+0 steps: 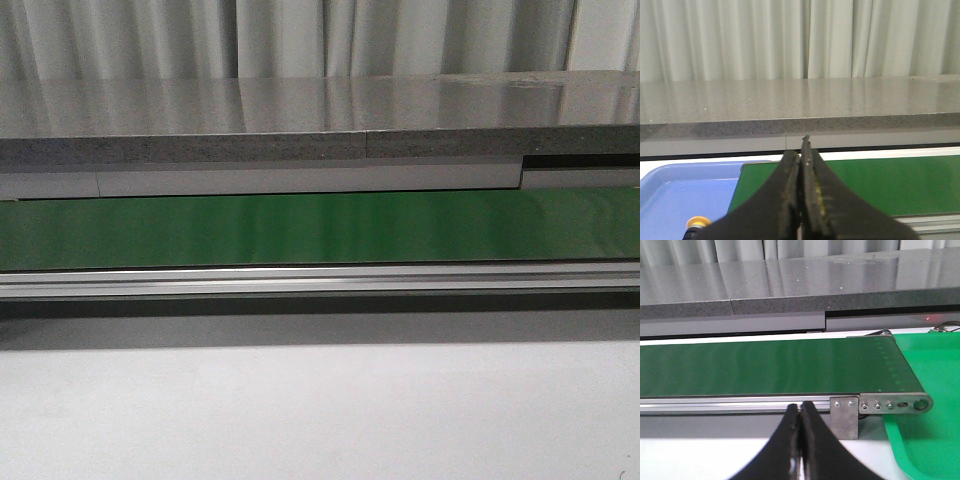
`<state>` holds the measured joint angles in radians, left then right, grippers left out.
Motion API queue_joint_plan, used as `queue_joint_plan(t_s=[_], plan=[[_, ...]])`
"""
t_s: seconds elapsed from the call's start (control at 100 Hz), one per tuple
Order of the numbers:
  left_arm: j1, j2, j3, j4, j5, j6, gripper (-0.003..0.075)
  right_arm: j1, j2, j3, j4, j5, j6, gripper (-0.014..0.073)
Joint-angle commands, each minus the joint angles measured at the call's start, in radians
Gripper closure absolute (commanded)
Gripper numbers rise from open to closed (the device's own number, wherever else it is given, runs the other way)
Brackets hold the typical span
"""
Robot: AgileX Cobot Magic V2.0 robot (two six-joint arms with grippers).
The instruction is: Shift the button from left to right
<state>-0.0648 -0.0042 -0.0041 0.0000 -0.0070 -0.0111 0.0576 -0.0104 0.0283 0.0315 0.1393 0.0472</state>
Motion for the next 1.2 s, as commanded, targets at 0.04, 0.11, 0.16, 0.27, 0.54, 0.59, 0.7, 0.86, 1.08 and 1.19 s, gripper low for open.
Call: queue_joint_plan(t_s=[0.04,0.11,0.16,0.27,0.54,0.59,0.7,0.86,1.08,1.19], plan=[[-0.006,-0.032,0.057,-0.006,-0.075,-0.006,0.0741,-0.001,-0.02,-0.015,-0.005,-0.083,-0.001,0.066],[-0.006,-0.032,0.057,-0.006,-0.075,-0.006,0.0741,-0.001,-0.02,-0.015,-0.005,-0.083,-0.001,0.066],[-0.006,-0.032,0.057,-0.006,-0.075,-0.006,0.0741,-0.001,-0.02,-0.015,-0.005,-0.083,-0.001,0.066],[-0.006,-0.032,0.057,-0.006,-0.075,-0.006,0.0741,-0.001,-0.02,-0.015,-0.005,-0.083,-0.001,0.066],[-0.006,-0.032,0.057,-0.006,-0.092,-0.006,0.0741,-0.001,-0.02,-0.015,-0.005,-0.083,-0.001,0.066],[-0.006,-0.032,0.055,-0.006,-0.106,-0.006,0.0741,-0.001,-0.02,-0.015,-0.005,-0.083,-0.001,0.066],[-0.006,-0.032,0.027,-0.006,-0.084,-0.006,0.0741,-0.001,-0.02,-0.015,-0.005,-0.083,-0.001,0.066],[-0.006,-0.011,-0.08,-0.042,0.043,-0.006,0.0741,-0.001,-0.02,-0.015,-0.005,-0.083,-0.001,0.066],[-0.006,0.145,-0.335,-0.086,0.362,-0.006,0.0741,-0.001,-0.02,-0.015,-0.005,-0.083,-0.001,0.066],[-0.006,0.263,-0.493,-0.086,0.581,-0.006,0.0741,-0.001,-0.02,-0.015,-0.005,-0.083,-0.001,0.066]])
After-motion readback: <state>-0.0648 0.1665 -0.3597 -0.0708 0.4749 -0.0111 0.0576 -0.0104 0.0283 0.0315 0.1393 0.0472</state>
